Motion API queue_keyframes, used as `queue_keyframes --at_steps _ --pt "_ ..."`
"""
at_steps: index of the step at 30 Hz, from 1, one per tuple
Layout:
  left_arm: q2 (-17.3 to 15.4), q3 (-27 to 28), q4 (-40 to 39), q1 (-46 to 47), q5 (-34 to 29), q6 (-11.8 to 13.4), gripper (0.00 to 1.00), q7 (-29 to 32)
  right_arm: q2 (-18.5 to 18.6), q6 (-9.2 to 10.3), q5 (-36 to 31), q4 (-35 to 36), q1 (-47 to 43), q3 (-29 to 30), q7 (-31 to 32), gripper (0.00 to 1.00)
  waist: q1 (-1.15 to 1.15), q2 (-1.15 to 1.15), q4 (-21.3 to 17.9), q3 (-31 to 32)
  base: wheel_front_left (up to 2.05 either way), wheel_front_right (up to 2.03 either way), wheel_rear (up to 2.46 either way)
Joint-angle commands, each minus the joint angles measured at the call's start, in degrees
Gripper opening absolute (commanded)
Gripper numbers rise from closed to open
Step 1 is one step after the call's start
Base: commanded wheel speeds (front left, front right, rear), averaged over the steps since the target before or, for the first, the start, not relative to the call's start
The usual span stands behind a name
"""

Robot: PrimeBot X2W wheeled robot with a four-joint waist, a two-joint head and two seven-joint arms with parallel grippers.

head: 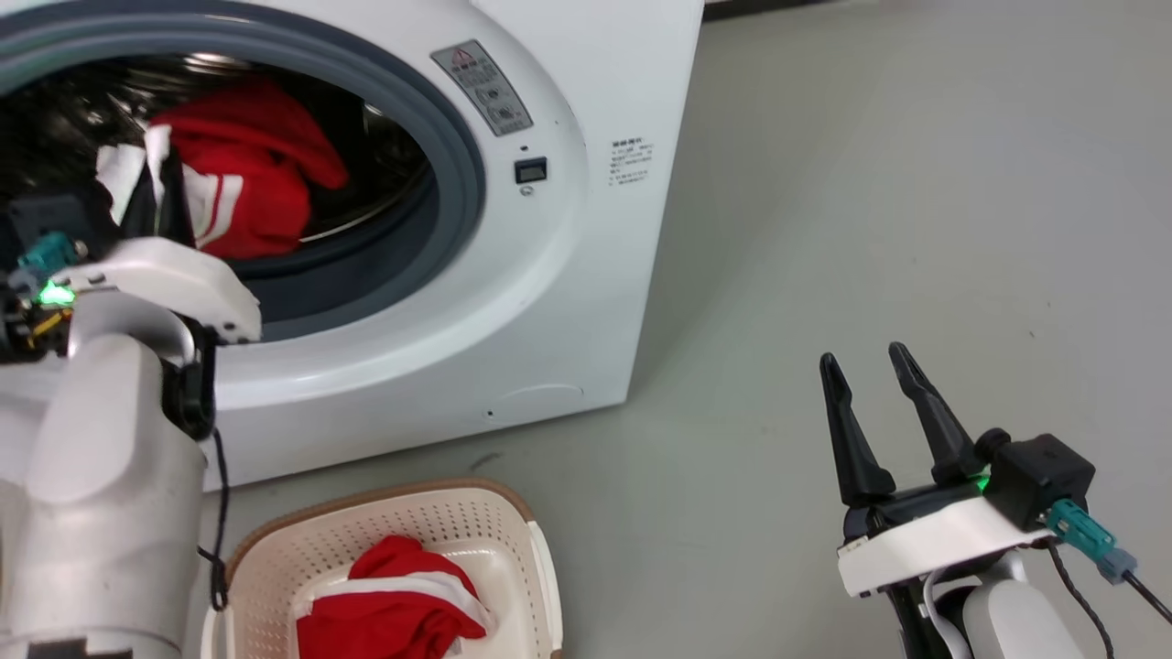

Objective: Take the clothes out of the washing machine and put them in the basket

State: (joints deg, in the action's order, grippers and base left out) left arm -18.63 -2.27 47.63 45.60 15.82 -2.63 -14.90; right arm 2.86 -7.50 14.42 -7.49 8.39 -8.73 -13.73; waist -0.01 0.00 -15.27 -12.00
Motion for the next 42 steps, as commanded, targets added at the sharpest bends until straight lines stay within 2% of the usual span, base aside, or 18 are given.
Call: queue_keyframes --at_steps 1,9,16,19,20,25,28,32,36,42 --pt "0.44 0.42 -1.33 -1.61 -0.28 -0.18 0.0 -0.42 0.03 0.02 -0.54 0.37 -1.06 0.3 0.21 1.0 0.01 0.0 1.44 1.95 0.0 0.0 0.0" --pt "3.73 3.4 -14.74 -12.75 -0.62 0.13 0.0 -0.42 0.02 0.02 -1.29 2.23 -3.94 1.6 2.03 1.0 0.01 0.0 3.56 6.3 0.0 0.0 0.0" --pt "8.06 2.88 -29.47 -23.14 0.08 1.2 0.0 -0.02 0.02 0.02 -2.3 4.3 -6.56 2.76 3.52 1.0 0.01 0.0 6.09 8.8 0.0 0.0 0.0" --pt "9.35 1.79 -37.01 -27.67 -0.18 2.09 0.0 1.32 0.03 0.02 -2.94 5.25 -7.66 3.32 4.17 1.0 0.01 0.0 7.1 9.39 0.0 0.0 0.0" --pt "10.09 0.97 -44.89 -32.38 -0.69 3.36 0.0 3.24 0.02 0.02 -3.52 6.18 -8.3 3.73 4.87 1.0 0.01 0.0 7.97 9.7 0.0 0.0 0.0" --pt "11.93 -1.31 -54.17 -40.92 -0.86 5.42 0.0 6.77 0.02 0.02 -4.88 8.15 -9.45 4.18 6.21 1.0 0.01 0.0 9.32 9.33 0.0 0.0 0.0" --pt "12.93 -2.97 -54.63 -45.77 -0.51 6.5 0.0 8.2 0.02 0.02 -5.46 9.22 -9.26 4.2 6.93 1.0 0.01 0.0 9.8 8.1 0.0 0.0 0.0" --pt "13.98 -5.07 -49.94 -49.24 0.39 6.92 0.0 8.0 0.02 0.02 -5.8 10.44 -8.01 4.23 7.23 1.0 0.01 0.0 10.21 5.45 0.0 0.0 0.0" --pt "14.71 -7.08 -41.17 -49.01 1.63 6.18 0.0 6.56 0.02 0.02 -6.61 11.09 -6.79 4.2 7.48 1.0 0.01 0.0 10.23 2.32 0.0 0.0 0.0" --pt "14.94 -7.78 -26.84 -43.27 3.08 4.45 0.0 3.77 0.03 0.02 -7.52 11.4 -4.34 3.77 6.93 1.0 0.01 0.0 8.79 -2.92 0.0 0.0 0.0"
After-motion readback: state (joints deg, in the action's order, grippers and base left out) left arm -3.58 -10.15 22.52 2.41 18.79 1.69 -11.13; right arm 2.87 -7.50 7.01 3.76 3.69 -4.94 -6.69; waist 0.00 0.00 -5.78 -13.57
